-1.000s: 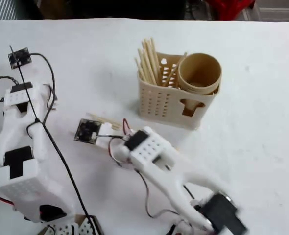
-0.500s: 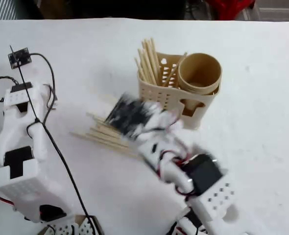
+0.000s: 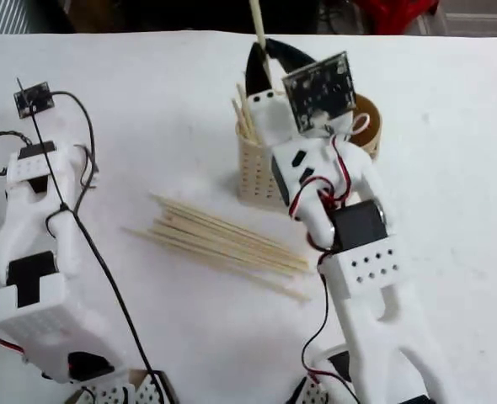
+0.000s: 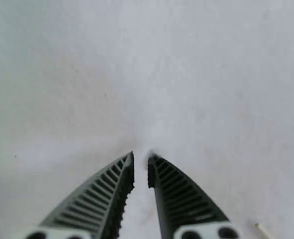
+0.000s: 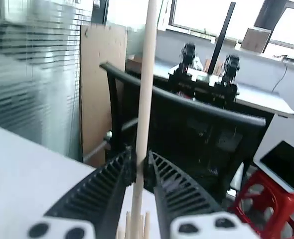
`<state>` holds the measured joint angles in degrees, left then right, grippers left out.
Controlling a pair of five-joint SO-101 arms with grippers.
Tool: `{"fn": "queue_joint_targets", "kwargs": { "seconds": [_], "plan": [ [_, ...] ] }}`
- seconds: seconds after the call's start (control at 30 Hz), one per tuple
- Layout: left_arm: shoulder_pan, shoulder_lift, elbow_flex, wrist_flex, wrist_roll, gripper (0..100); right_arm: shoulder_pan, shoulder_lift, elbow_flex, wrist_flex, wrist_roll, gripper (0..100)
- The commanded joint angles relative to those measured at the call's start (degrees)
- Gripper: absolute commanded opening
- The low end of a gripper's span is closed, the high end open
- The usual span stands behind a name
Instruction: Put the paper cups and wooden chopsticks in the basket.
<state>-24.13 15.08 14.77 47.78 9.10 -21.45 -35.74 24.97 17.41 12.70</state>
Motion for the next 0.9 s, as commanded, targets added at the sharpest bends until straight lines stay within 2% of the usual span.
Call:
{"fn": "queue_joint_targets", "kwargs": {
  "seconds": [0.0,0.17,0.3,0.5,0.6,0.73,0.87],
  "plan": [
    [-0.5,-0.4,-0.4,-0.9,-0.7,7,1.2,-0.4,6.2,-12.0,-2.0,1.6],
    [-0.4,-0.4,-0.4,-1.1,-0.7,7,1.4,-0.4,17.6,-18.2,-2.0,1.6],
    [-0.3,-0.4,-0.4,-1.1,-0.7,7,2.1,-0.4,19.6,-19.8,-1.8,2.3],
    [-0.4,-0.4,-0.4,-1.1,-0.7,7,2.0,-0.7,18.2,-15.6,-2.2,18.7],
    [-0.4,-0.4,-0.4,-1.1,-0.7,7,2.0,-2.5,17.8,-13.8,-1.9,19.3],
    [-0.5,-0.4,-0.4,-1.1,-0.7,7,2.0,-8.8,17.5,-5.8,-2.2,13.6],
    [-0.5,-0.4,-0.4,-1.1,-0.7,7,0.6,-18.5,17.7,10.9,-1.8,5.4]
  ]
}}
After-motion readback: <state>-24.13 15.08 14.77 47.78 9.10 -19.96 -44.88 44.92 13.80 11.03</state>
